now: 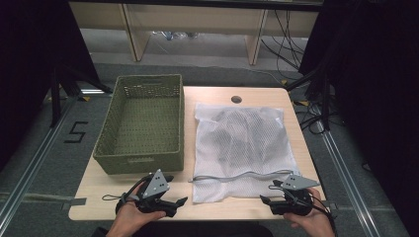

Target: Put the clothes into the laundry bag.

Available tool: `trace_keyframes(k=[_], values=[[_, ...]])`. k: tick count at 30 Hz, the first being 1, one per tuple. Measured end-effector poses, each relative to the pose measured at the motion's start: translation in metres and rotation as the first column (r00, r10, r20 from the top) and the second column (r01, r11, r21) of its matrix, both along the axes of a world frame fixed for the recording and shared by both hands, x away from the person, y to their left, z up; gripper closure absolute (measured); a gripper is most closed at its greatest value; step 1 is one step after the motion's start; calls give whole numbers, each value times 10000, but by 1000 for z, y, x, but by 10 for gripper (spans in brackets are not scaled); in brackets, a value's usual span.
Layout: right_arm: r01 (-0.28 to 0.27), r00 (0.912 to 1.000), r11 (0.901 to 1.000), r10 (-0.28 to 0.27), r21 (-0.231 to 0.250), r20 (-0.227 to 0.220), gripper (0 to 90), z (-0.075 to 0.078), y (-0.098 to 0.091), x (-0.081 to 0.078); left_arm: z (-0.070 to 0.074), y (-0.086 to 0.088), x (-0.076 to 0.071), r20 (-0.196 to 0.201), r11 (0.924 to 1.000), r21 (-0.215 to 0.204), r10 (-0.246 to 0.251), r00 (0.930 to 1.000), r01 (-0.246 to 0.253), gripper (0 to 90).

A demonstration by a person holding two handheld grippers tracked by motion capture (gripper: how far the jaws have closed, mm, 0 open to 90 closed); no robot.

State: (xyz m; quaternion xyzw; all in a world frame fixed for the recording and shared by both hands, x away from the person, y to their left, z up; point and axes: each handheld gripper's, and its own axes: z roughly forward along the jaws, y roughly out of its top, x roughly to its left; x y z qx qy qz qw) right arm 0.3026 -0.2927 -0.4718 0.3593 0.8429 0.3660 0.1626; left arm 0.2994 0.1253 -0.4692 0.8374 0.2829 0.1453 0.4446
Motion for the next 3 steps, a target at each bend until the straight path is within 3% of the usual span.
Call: trace_keyframes(k=[3], values=[[-7,10000,10000,7,23,7,285,0,0,0,-1,0,1,53,9996,262,-59,10000,57,199]])
